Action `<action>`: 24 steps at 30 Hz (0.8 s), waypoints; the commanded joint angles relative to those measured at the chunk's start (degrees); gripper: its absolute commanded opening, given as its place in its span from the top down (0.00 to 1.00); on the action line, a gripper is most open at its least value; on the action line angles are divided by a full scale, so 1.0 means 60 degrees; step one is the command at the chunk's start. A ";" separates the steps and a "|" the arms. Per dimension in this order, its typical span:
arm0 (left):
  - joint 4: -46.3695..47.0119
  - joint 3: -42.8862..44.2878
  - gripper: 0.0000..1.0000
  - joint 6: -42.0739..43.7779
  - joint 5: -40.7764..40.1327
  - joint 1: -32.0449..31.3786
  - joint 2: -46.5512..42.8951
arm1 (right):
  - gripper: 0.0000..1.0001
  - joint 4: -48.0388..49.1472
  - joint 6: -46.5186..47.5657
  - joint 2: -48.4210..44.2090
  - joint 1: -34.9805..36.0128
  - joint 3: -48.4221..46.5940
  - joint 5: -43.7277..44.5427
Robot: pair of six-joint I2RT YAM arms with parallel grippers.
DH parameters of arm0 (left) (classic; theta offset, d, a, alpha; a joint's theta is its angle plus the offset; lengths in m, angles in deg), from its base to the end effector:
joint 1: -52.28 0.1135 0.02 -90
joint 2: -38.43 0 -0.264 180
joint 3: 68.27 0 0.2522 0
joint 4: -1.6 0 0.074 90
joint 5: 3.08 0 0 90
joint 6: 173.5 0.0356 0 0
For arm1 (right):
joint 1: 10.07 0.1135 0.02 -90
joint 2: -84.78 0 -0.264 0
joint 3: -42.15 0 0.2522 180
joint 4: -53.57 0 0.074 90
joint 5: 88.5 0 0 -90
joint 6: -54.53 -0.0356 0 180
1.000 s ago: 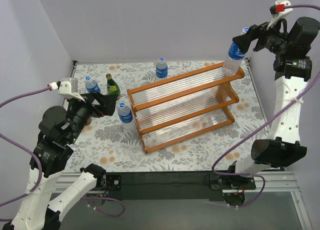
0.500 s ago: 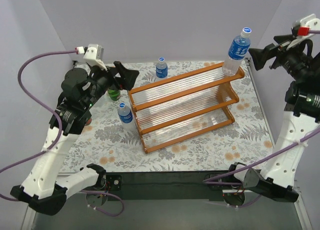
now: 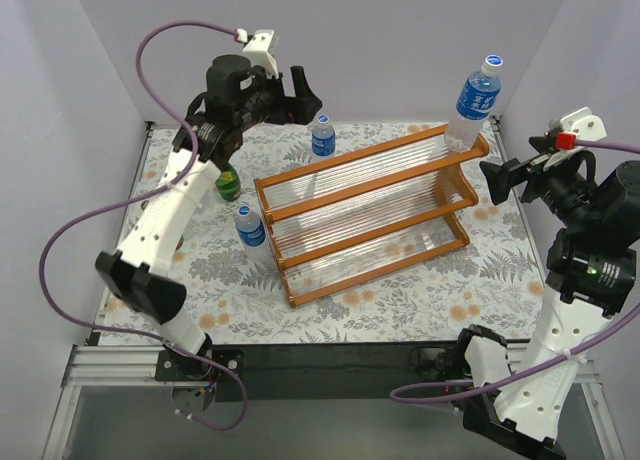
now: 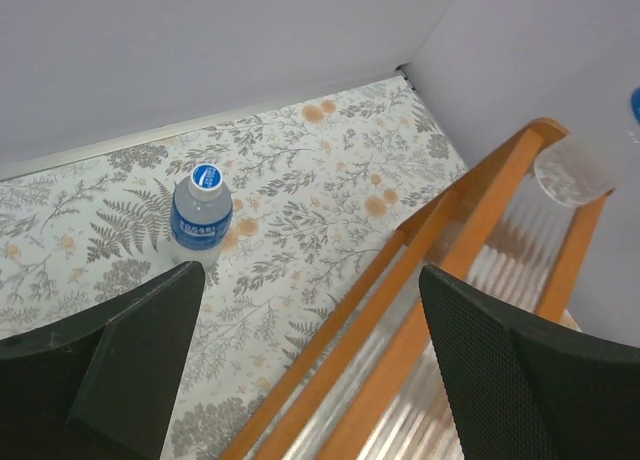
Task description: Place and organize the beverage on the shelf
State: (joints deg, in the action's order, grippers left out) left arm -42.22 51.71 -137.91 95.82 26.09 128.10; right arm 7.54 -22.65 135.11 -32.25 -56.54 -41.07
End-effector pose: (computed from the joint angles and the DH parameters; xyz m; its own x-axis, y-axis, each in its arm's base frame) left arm 0.3048 -0.1560 0.4793 -0.5864 -0.6069 -0.5365 0.1619 0.5612 -0.8117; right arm 0.1195 -0.0227 0.5093 0.1139 -0.2229 -0.9682 -0.3309 0.9104 -0.2485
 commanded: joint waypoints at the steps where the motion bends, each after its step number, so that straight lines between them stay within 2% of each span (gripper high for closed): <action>1: -0.1386 0.1600 0.13 0.0469 0.0492 0.0234 0.1399 | 0.02 -0.0568 0.0631 -0.0432 -0.0054 0.0252 0.0166; 3: -0.1712 0.2597 0.15 0.0630 0.0829 0.0424 0.2422 | 0.02 -0.0758 0.0865 -0.0565 -0.0054 0.0486 0.0151; 10: -0.1479 0.4064 0.18 0.0966 0.2030 0.1231 0.4183 | 0.02 -0.1300 0.1144 -0.0815 -0.0054 0.1044 -0.0492; 16: -0.0937 0.4154 0.21 0.1685 0.2454 0.1378 0.5136 | 0.02 -0.1579 0.1233 -0.0639 -0.0054 0.1175 -0.1107; 24: -0.0146 0.3758 0.23 0.2403 0.3202 0.1392 0.5504 | 0.03 -0.1579 0.1364 -0.0726 -0.0054 0.1747 -0.1563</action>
State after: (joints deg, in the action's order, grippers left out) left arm -46.25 74.35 -126.50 111.38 34.55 161.83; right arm -1.75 -15.57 131.13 -32.25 -46.77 -48.04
